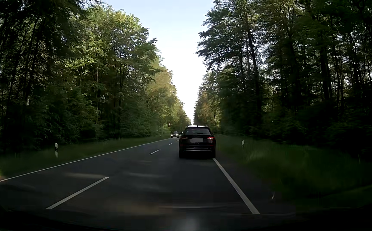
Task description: Follow the waypoints while adhering to traffic rules and regulations
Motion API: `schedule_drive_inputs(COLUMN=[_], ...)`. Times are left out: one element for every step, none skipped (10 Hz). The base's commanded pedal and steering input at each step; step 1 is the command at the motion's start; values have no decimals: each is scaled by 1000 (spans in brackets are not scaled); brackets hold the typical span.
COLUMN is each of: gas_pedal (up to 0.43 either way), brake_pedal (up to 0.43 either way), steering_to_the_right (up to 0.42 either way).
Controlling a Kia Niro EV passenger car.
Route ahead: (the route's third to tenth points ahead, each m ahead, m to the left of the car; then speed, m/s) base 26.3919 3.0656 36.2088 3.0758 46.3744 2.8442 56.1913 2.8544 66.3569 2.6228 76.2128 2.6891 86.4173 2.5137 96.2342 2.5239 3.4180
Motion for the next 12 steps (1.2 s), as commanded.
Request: schedule_drive_inputs(gas_pedal=[0,0,0,0,0,0,0,0,0,0,0,0], brake_pedal=[0,0,0,0,0,0,0,0,0,0,0,0], steering_to_the_right=[-3,-3,-3,-2,-2,0,1,2,2,2,2,2])
